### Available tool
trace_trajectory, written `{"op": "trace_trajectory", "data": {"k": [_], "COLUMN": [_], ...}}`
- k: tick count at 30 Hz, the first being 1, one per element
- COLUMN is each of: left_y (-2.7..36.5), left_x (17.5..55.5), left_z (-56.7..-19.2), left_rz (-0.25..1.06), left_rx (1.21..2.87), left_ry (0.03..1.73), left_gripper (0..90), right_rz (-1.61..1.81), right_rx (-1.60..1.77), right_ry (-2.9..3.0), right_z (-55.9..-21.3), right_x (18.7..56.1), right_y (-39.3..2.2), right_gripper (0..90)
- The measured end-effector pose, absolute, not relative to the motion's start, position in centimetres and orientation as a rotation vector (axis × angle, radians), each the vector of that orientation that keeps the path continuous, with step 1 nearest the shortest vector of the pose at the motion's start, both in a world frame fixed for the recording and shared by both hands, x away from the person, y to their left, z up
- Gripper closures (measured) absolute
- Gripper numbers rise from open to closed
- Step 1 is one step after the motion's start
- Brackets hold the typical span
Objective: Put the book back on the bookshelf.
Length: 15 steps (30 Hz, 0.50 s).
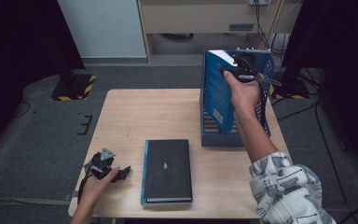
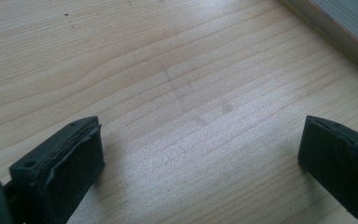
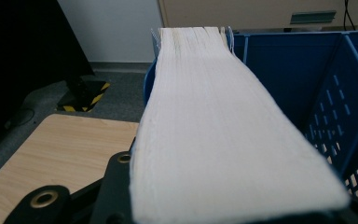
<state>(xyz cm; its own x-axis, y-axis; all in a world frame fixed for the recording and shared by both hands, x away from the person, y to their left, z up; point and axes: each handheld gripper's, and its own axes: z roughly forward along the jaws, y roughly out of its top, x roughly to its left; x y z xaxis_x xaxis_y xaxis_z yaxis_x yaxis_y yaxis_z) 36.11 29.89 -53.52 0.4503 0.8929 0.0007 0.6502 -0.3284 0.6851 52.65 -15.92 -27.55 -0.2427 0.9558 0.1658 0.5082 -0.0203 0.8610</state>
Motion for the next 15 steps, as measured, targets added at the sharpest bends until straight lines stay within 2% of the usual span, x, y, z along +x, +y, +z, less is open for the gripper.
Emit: {"op": "trace_trajectory", "data": {"k": [15], "left_y": [30.0], "left_x": [36.1], "left_z": [-53.5], "left_rz": [0.509], "left_rx": [2.092], "left_ry": [1.277], "left_gripper": [0.0], "right_rz": [1.192], "right_rx": [1.552], "right_ry": [1.749], "right_z": [-28.9], "right_x": [53.8], "right_y": [-14.8], "right_gripper": [60.6]}}
